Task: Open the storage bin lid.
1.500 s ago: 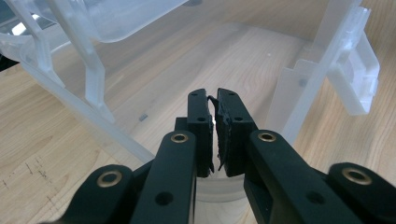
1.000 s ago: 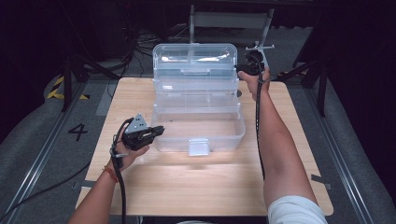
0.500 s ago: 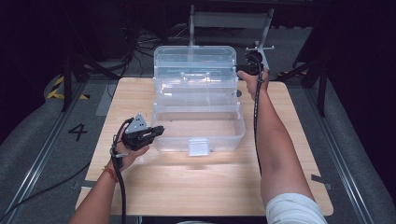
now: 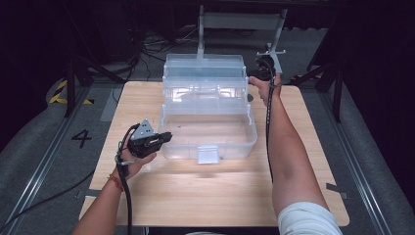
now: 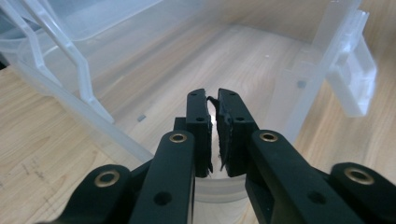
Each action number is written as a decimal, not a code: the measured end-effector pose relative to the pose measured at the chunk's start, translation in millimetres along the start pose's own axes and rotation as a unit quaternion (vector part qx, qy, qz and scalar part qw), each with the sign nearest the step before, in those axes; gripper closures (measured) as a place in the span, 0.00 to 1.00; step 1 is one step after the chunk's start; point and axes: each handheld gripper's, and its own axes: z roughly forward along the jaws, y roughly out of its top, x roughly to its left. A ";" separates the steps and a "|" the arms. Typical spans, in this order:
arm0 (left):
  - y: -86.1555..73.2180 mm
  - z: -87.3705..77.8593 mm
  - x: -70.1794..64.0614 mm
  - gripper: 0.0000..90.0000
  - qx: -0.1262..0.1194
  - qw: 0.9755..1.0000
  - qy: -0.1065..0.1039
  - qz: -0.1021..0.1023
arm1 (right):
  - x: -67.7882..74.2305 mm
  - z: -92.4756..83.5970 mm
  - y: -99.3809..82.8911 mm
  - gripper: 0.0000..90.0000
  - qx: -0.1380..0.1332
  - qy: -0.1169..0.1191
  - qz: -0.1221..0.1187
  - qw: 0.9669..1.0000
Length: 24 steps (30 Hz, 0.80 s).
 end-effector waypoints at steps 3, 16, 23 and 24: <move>0.1 -0.3 -0.1 0.92 0.001 1.000 0.002 0.003 | 1.6 -0.6 -1.1 0.72 -0.002 -0.003 -0.003 1.000; 1.1 -0.1 -1.9 0.92 0.003 1.000 0.007 0.004 | 5.4 -14.1 -1.5 0.67 0.001 -0.030 -0.027 0.999; 3.1 -0.1 -5.1 0.90 0.011 1.000 0.021 0.007 | 8.2 -35.1 -5.2 0.64 -0.007 -0.023 -0.041 0.999; 3.3 -0.2 -5.4 0.90 0.012 1.000 0.021 0.008 | 9.6 -38.2 -6.3 0.64 -0.008 -0.023 -0.049 0.999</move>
